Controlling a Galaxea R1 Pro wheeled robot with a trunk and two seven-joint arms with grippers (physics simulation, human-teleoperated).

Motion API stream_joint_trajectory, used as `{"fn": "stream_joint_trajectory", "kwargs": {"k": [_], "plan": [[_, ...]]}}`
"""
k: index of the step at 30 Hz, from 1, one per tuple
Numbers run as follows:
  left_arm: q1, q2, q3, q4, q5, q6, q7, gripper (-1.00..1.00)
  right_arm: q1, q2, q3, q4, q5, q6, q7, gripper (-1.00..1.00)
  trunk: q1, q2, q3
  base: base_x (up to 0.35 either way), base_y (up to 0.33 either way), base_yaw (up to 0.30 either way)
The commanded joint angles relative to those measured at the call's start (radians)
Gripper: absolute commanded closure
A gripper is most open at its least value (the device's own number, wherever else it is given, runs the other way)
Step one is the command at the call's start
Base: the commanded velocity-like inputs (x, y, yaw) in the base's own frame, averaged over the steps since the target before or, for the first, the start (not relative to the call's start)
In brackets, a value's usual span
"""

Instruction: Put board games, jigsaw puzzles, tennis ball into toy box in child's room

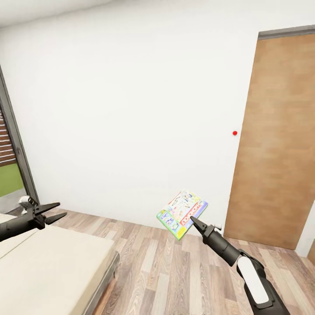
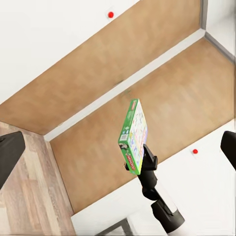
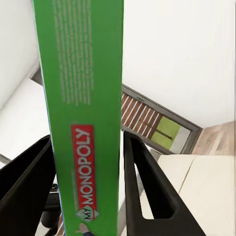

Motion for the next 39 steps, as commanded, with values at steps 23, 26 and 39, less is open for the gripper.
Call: {"fn": "stream_joint_trajectory", "kwargs": {"k": [23, 26, 39], "plan": [[0.000, 0.000, 0.000, 0.000, 0.000, 0.010, -0.002, -1.00, -0.001, 0.001, 0.001, 0.002, -0.009, 0.007, -0.001, 1.00, 0.000, -0.001, -0.001, -0.030, 0.009, -0.275], [0.000, 0.000, 0.000, 0.000, 0.000, 0.010, -0.002, -1.00, -0.001, 0.000, 0.002, 0.002, -0.009, 0.007, -0.001, 1.00, 0.000, -0.001, -0.001, -0.083, 0.000, -0.275], [0.000, 0.000, -0.001, 0.000, 0.000, 0.011, -0.003, -1.00, -0.001, 0.002, -0.001, 0.000, -0.009, 0.006, -0.001, 1.00, 0.000, -0.001, -0.003, -0.074, 0.003, -0.099]]}}
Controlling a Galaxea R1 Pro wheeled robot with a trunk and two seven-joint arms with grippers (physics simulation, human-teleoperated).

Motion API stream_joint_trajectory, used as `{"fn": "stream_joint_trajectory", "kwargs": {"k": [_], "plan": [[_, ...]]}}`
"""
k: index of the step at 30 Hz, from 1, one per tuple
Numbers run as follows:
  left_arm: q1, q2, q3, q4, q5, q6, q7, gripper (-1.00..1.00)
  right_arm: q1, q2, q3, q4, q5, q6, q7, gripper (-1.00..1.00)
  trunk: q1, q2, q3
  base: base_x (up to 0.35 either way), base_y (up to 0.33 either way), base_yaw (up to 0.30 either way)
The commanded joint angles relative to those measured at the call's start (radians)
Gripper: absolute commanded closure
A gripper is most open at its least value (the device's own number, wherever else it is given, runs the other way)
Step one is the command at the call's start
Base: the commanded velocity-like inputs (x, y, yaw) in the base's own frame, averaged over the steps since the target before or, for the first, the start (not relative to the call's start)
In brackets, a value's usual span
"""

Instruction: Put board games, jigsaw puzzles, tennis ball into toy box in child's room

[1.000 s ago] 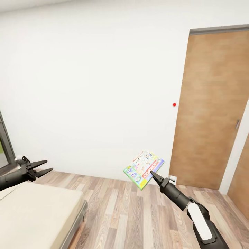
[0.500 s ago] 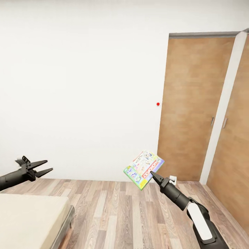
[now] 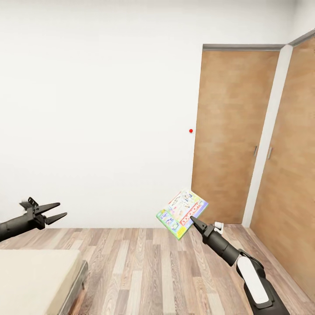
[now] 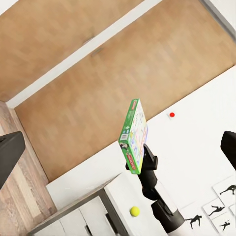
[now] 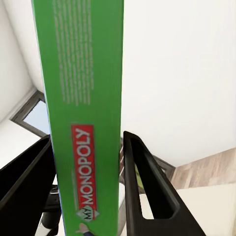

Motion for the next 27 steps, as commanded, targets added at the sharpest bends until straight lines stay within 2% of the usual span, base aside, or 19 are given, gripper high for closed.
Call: {"fn": "stream_joint_trajectory", "kwargs": {"k": [1, 12, 22, 27], "plan": [[0.000, 0.000, 0.000, 0.000, 0.000, 0.011, -0.004, -1.00, 0.000, 0.000, -0.001, 0.000, -0.005, 0.007, 0.001, 1.00, 0.000, -0.001, -0.002, -0.234, 0.048, -0.002], [0.000, 0.000, 0.000, 0.000, 0.000, 0.011, -0.004, -1.00, 0.000, 0.000, -0.004, 0.002, -0.007, 0.007, 0.001, 1.00, 0.000, -0.001, -0.017, -0.079, 0.014, -0.070], [0.000, 0.000, 0.000, 0.000, 0.000, 0.010, -0.004, -1.00, 0.000, 0.000, -0.004, 0.002, -0.007, 0.007, 0.001, 1.00, 0.000, -0.001, -0.020, -0.008, 0.001, -0.253], [0.000, 0.000, 0.000, 0.000, 0.000, 0.010, -0.004, -1.00, 0.000, 0.000, -0.004, 0.002, -0.007, 0.007, 0.001, 1.00, 0.000, -0.001, -0.019, -0.184, 0.031, -0.279]]}}
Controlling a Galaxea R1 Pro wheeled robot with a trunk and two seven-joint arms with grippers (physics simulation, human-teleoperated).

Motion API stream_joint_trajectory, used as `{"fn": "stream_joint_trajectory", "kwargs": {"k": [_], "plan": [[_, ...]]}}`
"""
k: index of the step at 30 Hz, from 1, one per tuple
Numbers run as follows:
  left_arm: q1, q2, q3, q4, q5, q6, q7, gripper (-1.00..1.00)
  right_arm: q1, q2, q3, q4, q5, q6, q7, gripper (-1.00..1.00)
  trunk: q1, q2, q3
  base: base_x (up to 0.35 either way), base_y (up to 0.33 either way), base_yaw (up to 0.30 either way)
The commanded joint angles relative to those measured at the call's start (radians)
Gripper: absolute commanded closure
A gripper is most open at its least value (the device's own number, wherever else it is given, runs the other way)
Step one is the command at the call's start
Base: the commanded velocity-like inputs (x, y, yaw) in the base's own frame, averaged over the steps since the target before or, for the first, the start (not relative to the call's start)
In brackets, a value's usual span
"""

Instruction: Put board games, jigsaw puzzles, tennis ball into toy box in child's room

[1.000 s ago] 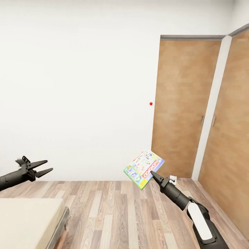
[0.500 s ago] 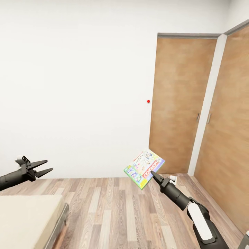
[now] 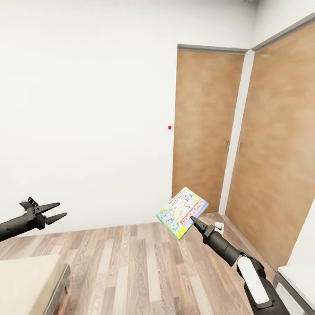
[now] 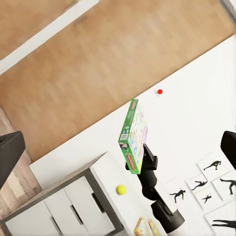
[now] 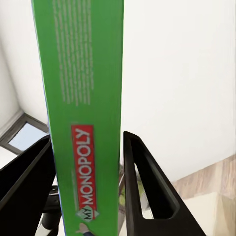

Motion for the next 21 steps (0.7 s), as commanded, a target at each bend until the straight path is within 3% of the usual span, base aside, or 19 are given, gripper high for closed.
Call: {"fn": "stream_joint_trajectory", "kwargs": {"k": [1, 21], "plan": [[0.000, 0.000, -0.001, 0.000, 0.000, 0.011, -0.004, -1.00, -0.001, 0.000, 0.000, 0.001, -0.006, 0.007, 0.001, 1.00, 0.000, -0.001, 0.000, -0.102, 0.010, -0.280], [0.000, 0.000, 0.000, 0.000, 0.000, 0.008, -0.004, -1.00, -0.001, 0.000, 0.000, 0.027, -0.003, 0.007, 0.001, 1.00, 0.000, -0.001, 0.008, -0.010, 0.001, -0.280]]}}
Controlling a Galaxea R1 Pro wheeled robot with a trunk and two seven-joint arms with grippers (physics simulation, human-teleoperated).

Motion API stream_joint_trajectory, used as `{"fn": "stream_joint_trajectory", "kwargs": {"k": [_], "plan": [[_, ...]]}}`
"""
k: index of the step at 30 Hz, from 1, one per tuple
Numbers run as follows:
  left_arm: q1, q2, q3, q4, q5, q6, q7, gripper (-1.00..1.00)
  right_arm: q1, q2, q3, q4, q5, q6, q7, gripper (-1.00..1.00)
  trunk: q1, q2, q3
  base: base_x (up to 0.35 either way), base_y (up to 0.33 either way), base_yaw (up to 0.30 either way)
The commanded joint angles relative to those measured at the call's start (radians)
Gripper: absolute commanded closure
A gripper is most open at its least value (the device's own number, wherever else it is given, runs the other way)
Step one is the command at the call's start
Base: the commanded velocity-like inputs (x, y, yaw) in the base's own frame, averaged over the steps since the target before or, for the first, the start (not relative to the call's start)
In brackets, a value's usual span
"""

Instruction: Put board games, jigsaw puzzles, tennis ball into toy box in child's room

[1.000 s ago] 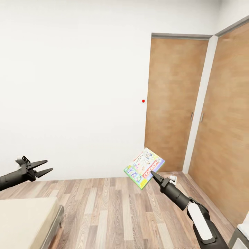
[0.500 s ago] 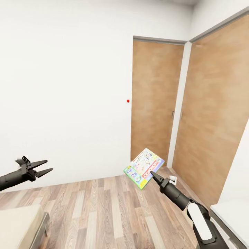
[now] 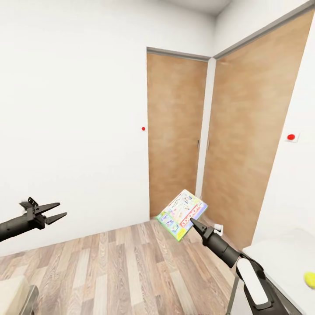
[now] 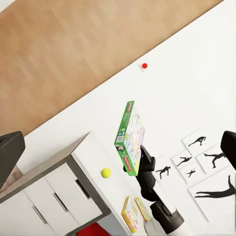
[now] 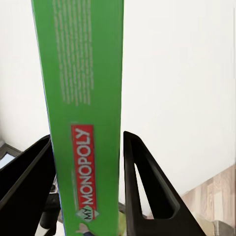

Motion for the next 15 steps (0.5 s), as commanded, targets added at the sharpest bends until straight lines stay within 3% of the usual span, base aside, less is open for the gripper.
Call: {"fn": "stream_joint_trajectory", "kwargs": {"k": [1, 15], "plan": [[0.000, 0.000, 0.000, 0.000, 0.000, 0.011, -0.004, -1.00, -0.001, 0.000, -0.001, 0.001, -0.008, 0.008, 0.001, 1.00, 0.000, -0.001, 0.000, 0.000, 0.000, -0.280], [0.000, 0.000, 0.000, 0.000, 0.000, 0.010, -0.004, -1.00, -0.001, 0.000, -0.004, 0.001, -0.009, 0.008, 0.001, 1.00, 0.000, -0.001, 0.007, -0.030, 0.039, -0.280]]}}
